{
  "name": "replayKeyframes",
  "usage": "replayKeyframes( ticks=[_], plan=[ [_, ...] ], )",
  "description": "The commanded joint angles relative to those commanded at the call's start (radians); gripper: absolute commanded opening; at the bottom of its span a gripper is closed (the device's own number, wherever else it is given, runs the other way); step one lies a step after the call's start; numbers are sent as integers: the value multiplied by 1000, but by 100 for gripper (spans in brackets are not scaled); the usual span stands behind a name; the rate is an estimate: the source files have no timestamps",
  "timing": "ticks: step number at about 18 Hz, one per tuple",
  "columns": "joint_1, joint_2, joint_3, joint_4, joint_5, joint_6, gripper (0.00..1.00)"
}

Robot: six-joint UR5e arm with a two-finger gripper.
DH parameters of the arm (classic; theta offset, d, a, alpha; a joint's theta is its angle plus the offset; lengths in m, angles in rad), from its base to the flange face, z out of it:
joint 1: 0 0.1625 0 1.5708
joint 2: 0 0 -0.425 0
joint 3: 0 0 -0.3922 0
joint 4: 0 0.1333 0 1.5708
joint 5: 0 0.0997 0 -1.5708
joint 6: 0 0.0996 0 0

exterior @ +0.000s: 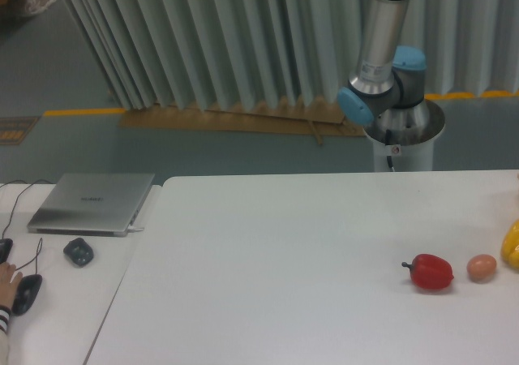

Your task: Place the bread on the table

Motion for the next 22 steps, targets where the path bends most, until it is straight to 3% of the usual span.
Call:
replayKeyframes(
  ticks=[5, 12, 22],
  plan=[
    [-91, 11, 0, 23, -23, -146, 32],
    [-192, -17, 2, 190, -60, -278, 32],
    [-198, -84, 28, 348, -35, -289, 30]
  ],
)
